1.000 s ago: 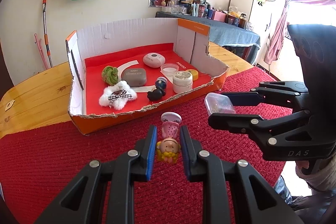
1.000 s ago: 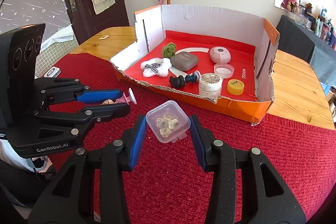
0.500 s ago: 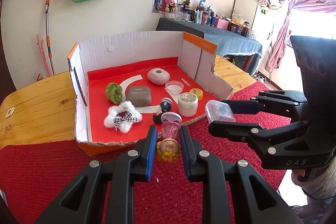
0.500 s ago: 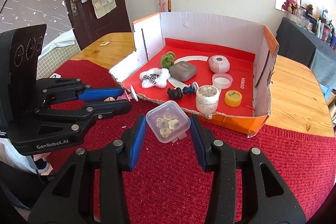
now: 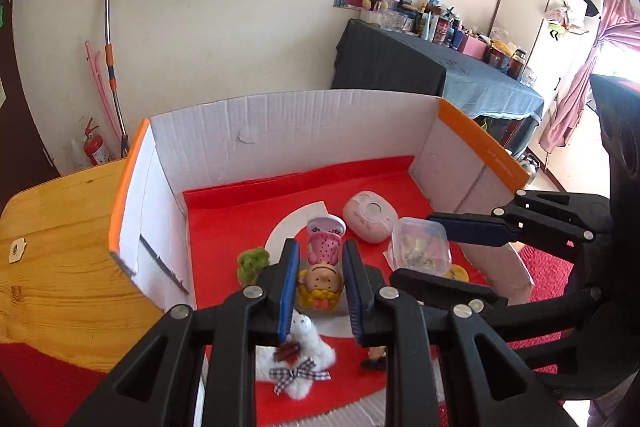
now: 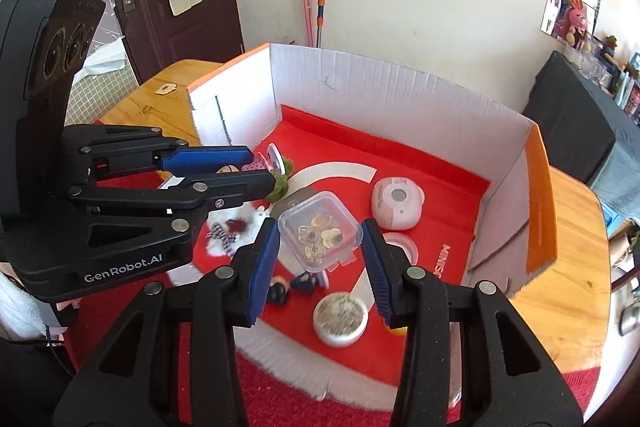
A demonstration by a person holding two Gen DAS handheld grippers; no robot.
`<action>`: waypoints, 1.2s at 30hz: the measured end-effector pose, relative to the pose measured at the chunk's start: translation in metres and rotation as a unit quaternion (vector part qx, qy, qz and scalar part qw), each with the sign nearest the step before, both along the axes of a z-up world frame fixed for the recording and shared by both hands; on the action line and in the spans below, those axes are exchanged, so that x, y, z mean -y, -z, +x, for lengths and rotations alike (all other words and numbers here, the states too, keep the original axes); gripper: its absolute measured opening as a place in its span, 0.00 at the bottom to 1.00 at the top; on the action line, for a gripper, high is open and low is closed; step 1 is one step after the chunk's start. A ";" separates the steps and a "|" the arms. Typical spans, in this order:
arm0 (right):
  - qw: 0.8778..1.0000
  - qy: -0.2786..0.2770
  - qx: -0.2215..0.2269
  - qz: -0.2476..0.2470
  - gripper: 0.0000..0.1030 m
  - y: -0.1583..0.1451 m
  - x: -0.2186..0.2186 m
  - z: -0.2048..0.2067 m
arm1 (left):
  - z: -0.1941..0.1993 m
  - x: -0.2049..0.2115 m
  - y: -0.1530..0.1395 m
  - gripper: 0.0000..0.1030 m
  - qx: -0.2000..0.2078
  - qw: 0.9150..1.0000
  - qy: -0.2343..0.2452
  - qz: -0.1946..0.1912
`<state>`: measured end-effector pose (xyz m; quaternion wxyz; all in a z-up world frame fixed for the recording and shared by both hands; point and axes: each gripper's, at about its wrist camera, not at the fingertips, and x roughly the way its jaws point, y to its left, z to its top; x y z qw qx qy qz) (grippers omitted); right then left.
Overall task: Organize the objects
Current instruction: 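Carry the figurine and clear box into the orange box with both grippers, then lower the figurine into the box while the right gripper sets the clear box beside it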
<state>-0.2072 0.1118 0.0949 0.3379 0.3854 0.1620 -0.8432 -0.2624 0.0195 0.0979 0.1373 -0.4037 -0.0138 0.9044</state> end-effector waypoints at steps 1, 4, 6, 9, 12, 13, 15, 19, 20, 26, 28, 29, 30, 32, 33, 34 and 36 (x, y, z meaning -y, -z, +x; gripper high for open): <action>1.000 0.003 0.000 0.006 0.39 0.002 0.003 -0.008 | -0.009 0.002 0.002 0.22 0.007 1.000 -0.004 0.002; 1.000 0.006 0.016 0.015 0.39 0.009 0.010 -0.030 | -0.032 0.006 0.011 0.22 0.031 0.999 -0.014 0.009; 0.999 0.005 0.026 0.027 0.39 0.015 0.015 -0.041 | -0.042 0.006 0.016 0.22 0.040 0.999 -0.017 0.007; 0.999 -0.001 0.035 0.040 0.39 0.021 0.021 -0.053 | -0.053 0.006 0.020 0.22 0.049 0.999 -0.020 0.000; 0.997 -0.009 0.039 0.061 0.39 0.026 0.029 -0.061 | -0.061 0.007 0.026 0.22 0.062 0.998 -0.026 -0.004; 0.997 -0.013 0.039 0.069 0.39 0.026 0.033 -0.065 | -0.064 0.007 0.029 0.22 0.065 0.997 -0.029 -0.005; 0.996 -0.019 0.039 0.081 0.39 0.028 0.038 -0.069 | -0.067 0.006 0.033 0.22 0.073 0.997 -0.035 -0.008; 0.992 -0.034 0.052 0.105 0.39 0.034 0.046 -0.076 | -0.073 0.007 0.037 0.22 0.084 0.996 -0.042 0.002; 0.992 -0.036 0.052 0.110 0.39 0.035 0.048 -0.077 | -0.073 0.007 0.037 0.22 0.086 0.995 -0.045 0.005; 0.989 -0.054 0.069 0.117 0.39 0.038 0.054 -0.084 | -0.077 0.015 0.039 0.22 0.091 0.993 -0.066 0.022; 0.988 -0.057 0.081 0.116 0.39 0.040 0.055 -0.088 | -0.078 0.016 0.040 0.22 0.092 0.993 -0.072 0.027; 0.988 -0.056 0.084 0.117 0.39 0.042 0.055 -0.090 | -0.079 0.016 0.041 0.22 0.093 0.993 -0.073 0.030; 0.988 -0.055 0.085 0.120 0.39 0.043 0.055 -0.092 | -0.079 0.016 0.042 0.22 0.091 0.993 -0.075 0.031; 0.987 -0.057 0.090 0.119 0.39 0.046 0.055 -0.094 | -0.079 0.015 0.042 0.22 0.088 0.993 -0.078 0.033; 0.987 -0.058 0.094 0.119 0.39 0.047 0.055 -0.095 | -0.079 0.015 0.043 0.22 0.087 0.992 -0.079 0.036; 0.987 -0.059 0.095 0.119 0.39 0.049 0.055 -0.095 | -0.079 0.016 0.043 0.22 0.088 0.992 -0.080 0.040; 0.986 -0.065 0.101 0.119 0.39 0.051 0.056 -0.096 | -0.080 0.017 0.046 0.22 0.095 0.991 -0.084 0.049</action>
